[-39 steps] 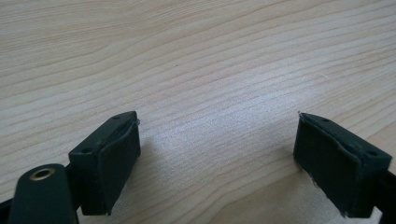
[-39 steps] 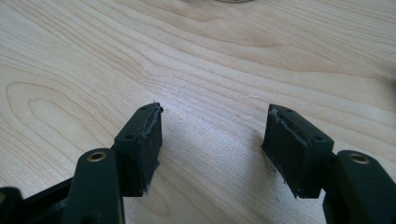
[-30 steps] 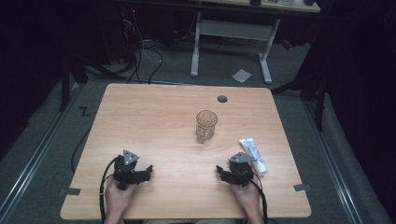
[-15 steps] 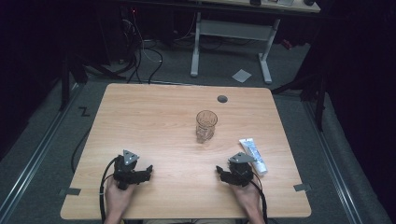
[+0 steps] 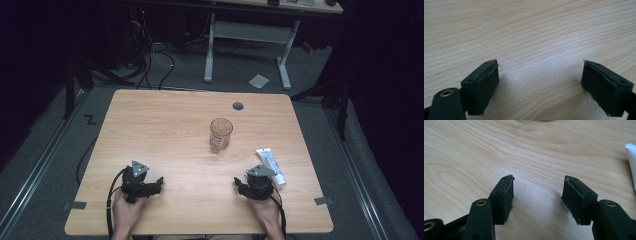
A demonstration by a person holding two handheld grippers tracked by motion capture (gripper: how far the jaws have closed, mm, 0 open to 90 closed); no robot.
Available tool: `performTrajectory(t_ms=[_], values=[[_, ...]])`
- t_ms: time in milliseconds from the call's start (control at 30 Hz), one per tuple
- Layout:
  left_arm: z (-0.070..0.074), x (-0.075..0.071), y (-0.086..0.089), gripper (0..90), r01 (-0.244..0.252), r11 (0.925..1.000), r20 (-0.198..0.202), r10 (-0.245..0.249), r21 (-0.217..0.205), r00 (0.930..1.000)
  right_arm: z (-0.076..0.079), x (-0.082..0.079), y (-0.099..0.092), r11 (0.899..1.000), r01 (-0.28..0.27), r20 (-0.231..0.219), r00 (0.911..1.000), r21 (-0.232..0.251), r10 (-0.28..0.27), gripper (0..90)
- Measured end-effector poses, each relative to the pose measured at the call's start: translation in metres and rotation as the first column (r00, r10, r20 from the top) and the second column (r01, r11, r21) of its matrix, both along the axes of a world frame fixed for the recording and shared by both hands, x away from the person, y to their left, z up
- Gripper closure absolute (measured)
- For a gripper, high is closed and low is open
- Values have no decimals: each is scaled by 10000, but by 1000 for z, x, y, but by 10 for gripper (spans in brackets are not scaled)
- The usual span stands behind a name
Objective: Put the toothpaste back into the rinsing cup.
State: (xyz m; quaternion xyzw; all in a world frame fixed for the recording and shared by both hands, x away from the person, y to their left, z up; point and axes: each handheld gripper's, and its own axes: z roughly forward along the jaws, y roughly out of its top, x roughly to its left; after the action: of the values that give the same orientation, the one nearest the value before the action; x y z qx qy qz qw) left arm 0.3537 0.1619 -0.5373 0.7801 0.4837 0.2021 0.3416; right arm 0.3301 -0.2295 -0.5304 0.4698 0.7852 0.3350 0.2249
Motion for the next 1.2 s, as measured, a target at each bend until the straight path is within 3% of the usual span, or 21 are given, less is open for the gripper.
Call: performTrajectory(t_ms=[533, 867, 933, 1200], values=[[0, 0, 0, 150, 0, 10000, -2, 0, 0, 10000, 8, -13, -9, 9985, -260, -64, 9996, 488, 264, 420], [0, 0, 0, 150, 1, 10000, -4, -1, -1, 10000, 12, -25, -18, 9952, -418, 298, 9988, 888, 393, 405], [0, 0, 0, 150, -2, 10000, -1, 2, -3, 10000, 12, -30, -21, 9947, -395, 611, 9976, 953, 337, 418], [0, 0, 0, 150, 1, 10000, -4, -1, -2, 10000, 14, -36, -26, 9947, -256, 594, 9980, 996, 198, 413]])
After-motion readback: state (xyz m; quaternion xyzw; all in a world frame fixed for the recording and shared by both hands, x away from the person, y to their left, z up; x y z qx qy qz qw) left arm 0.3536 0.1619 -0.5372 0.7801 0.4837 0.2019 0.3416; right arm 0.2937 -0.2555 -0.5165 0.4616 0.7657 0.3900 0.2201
